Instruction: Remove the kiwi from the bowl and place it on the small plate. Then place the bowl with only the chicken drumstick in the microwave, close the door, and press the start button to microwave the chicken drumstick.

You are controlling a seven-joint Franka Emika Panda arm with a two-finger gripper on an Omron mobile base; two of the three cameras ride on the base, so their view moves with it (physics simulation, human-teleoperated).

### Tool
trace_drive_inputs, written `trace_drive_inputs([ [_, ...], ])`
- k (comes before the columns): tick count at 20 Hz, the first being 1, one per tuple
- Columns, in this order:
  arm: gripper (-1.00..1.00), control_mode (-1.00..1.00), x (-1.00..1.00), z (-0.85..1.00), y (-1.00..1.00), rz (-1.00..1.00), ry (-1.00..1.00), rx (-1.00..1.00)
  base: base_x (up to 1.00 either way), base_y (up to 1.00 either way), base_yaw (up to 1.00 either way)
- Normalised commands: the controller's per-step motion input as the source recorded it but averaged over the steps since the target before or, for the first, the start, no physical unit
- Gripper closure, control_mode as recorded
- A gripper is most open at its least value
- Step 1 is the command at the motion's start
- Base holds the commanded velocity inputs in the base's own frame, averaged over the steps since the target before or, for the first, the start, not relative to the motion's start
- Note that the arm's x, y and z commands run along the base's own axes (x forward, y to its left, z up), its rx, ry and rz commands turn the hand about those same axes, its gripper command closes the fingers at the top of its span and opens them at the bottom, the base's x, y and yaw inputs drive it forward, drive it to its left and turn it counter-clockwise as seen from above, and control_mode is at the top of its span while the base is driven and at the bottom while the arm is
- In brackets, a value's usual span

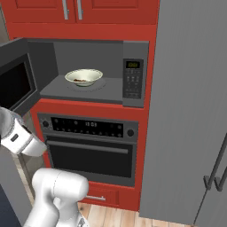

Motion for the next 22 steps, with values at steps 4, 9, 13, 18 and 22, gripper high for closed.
trace_drive_inputs([
  [4,-1.0,-1.0,-1.0,0.0,0.12,0.41,-0.12,-0.41,0.0,0.0,0.0],
  [9,-1.0,-1.0,-0.83,-0.05,0.36,0.54,-0.1,-0.4,0.0,0.0,0.0],
  [13,-1.0,-1.0,-0.75,-0.14,0.49,0.47,-0.25,-0.37,0.0,0.0,0.0],
  [18,-1.0,-1.0,-0.44,0.01,0.73,0.39,-0.25,-0.43,0.0,0.0,0.0],
  [22,-1.0,-1.0,-0.28,0.08,0.81,0.28,-0.24,-0.46,0.0,0.0,0.0],
])
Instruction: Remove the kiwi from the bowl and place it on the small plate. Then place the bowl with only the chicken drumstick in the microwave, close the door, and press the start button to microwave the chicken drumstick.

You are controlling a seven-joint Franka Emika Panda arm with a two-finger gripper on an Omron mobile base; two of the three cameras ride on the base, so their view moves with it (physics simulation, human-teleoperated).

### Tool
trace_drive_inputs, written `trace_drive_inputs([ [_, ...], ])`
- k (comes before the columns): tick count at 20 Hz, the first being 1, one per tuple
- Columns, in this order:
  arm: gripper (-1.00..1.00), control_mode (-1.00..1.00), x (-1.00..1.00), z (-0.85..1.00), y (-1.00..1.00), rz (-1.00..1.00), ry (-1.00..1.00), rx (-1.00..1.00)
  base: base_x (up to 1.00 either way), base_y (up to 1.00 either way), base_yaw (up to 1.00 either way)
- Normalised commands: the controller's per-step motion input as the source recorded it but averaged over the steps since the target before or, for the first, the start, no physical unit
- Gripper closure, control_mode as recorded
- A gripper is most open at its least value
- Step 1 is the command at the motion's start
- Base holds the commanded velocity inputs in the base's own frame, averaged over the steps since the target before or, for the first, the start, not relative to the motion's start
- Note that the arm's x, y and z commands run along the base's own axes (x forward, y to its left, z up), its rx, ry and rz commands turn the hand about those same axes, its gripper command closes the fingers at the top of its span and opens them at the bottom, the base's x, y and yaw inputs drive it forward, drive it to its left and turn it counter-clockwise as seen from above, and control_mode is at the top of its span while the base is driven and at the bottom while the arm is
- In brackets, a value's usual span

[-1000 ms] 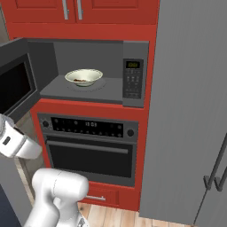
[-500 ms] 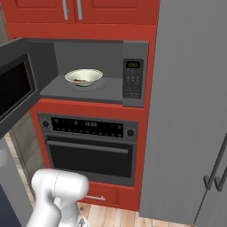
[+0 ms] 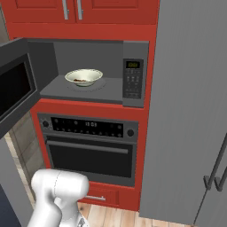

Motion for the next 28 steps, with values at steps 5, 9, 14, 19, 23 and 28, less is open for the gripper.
trace_drive_inputs([
  [5,-1.0,-1.0,-0.08,0.0,0.94,0.15,-0.14,-0.46,0.0,0.0,0.0],
  [9,-1.0,-1.0,0.05,-0.14,0.95,0.11,-0.02,-0.4,0.0,0.0,0.0],
  [14,-1.0,-1.0,0.52,-0.3,0.86,0.05,0.0,-0.3,0.0,0.0,0.0],
  [19,-1.0,-1.0,0.84,-0.45,0.77,0.0,0.07,-0.27,0.0,0.0,0.0],
  [23,-1.0,-1.0,1.0,-0.47,0.6,0.0,0.12,-0.23,0.0,0.0,0.0],
  [28,-1.0,-1.0,0.9,-0.56,0.74,0.0,0.12,-0.25,0.0,0.0,0.0],
])
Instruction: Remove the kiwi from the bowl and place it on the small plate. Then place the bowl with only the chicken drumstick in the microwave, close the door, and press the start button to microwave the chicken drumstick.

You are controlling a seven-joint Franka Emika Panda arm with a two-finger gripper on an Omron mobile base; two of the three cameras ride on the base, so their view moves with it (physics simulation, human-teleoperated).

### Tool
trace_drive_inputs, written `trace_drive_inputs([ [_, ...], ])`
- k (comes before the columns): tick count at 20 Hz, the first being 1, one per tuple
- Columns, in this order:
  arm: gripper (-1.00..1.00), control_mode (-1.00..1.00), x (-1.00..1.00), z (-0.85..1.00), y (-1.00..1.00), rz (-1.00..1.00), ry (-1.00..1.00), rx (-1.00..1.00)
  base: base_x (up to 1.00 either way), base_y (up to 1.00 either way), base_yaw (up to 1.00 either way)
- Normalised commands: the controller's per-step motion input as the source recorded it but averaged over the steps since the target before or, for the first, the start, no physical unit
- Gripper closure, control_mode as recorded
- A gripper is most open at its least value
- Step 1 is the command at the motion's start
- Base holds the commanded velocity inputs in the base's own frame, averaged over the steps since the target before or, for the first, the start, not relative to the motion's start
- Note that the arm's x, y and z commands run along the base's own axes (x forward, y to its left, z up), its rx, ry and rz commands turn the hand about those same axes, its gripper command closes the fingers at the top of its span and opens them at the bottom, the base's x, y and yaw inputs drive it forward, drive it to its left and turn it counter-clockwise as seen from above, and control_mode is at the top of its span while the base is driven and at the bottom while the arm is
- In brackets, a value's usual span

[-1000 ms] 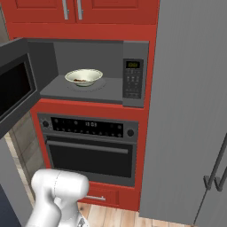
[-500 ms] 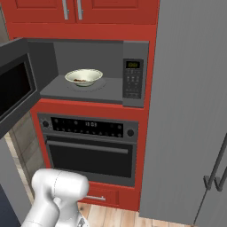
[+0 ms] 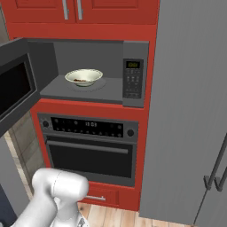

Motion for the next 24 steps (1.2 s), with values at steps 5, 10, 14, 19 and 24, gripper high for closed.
trace_drive_inputs([
  [5,-1.0,-1.0,0.6,-0.38,0.46,0.0,0.05,-0.22,0.0,0.0,0.0],
  [10,-1.0,-1.0,0.59,-0.04,-0.04,-0.04,0.03,-0.13,0.0,0.0,0.0],
  [14,-1.0,-1.0,0.34,0.0,-0.53,-0.05,0.03,-0.06,0.0,0.0,0.0],
  [19,-1.0,-1.0,0.0,0.0,-0.99,-0.04,0.0,0.0,0.0,0.0,0.0],
  [24,-1.0,-1.0,0.0,0.0,-1.0,-0.02,0.0,0.0,0.0,0.0,0.0],
])
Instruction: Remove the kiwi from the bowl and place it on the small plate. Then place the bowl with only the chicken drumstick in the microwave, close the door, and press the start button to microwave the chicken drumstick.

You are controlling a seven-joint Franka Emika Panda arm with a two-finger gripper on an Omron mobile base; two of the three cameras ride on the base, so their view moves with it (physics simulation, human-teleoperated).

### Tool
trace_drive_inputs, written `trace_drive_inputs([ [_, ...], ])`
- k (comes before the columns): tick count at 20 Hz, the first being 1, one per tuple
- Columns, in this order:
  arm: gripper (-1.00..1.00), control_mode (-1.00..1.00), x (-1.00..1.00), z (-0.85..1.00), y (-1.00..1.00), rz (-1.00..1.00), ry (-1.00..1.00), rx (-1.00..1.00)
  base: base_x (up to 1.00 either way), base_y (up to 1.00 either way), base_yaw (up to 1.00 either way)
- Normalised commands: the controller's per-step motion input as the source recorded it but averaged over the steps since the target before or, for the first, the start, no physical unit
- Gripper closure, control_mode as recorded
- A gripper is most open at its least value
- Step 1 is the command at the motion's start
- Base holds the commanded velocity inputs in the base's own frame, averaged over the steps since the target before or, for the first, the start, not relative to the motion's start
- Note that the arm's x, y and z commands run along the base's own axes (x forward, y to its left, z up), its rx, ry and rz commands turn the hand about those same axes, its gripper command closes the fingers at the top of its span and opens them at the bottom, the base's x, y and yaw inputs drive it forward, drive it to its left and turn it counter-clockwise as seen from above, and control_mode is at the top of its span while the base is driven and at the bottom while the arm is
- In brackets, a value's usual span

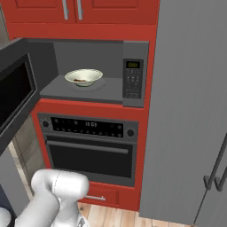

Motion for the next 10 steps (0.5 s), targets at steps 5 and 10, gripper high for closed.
trace_drive_inputs([
  [5,-1.0,-1.0,0.23,0.05,-1.0,0.0,0.0,0.0,0.0,0.0,0.0],
  [10,-1.0,-1.0,0.34,0.04,-1.0,0.0,0.0,0.0,0.0,0.0,0.0],
])
